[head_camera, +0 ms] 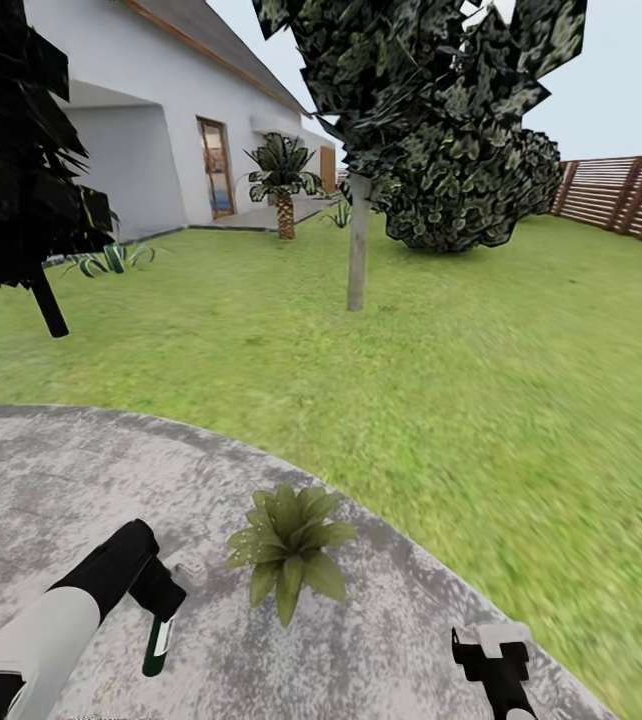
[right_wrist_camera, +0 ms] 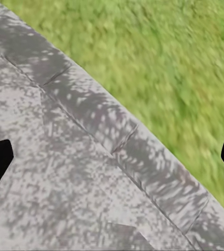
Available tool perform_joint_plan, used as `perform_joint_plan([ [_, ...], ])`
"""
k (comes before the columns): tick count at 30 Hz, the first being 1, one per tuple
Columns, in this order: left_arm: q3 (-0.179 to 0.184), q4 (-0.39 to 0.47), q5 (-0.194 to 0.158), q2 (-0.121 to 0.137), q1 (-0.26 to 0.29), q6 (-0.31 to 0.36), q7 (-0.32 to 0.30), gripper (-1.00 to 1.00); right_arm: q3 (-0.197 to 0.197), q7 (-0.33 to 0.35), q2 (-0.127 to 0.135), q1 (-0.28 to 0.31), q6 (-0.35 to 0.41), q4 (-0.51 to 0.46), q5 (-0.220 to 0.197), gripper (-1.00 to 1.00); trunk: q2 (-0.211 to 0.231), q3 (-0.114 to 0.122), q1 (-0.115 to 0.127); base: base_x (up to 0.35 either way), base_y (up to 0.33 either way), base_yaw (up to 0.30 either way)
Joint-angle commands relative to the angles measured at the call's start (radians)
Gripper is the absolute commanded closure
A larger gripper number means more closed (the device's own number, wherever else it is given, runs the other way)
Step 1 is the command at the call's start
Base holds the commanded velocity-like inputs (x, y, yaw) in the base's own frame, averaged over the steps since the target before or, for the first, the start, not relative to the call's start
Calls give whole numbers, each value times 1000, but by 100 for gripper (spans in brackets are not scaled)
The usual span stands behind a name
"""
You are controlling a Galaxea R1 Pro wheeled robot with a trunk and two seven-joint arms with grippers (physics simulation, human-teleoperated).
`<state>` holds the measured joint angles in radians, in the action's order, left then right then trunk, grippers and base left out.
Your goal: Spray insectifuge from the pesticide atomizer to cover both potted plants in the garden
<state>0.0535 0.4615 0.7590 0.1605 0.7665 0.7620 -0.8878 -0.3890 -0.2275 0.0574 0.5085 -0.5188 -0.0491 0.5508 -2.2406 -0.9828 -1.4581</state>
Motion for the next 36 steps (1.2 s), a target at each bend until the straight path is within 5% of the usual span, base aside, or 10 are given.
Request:
perform_joint_plan([
  [1,5,2,5,0,0,3,-8,100,-5,-6,0,1,-3,2,11,-100,0,-1,0,187,-117,150],
  [11,6,-14,6,2,-2,3,1,100,-5,-6,1,1,-3,2,11,-100,0,-1,0,58,-176,30],
  [18,7,-18,-5,-9,-59,1,31,100,-5,-6,1,1,-3,2,11,-100,0,-1,0,0,-5,243],
  [36,3,-17,-5,-24,-62,3,39,100,-6,-6,-1,1,-3,1,9,-100,0,-1,0,23,-217,161],
])
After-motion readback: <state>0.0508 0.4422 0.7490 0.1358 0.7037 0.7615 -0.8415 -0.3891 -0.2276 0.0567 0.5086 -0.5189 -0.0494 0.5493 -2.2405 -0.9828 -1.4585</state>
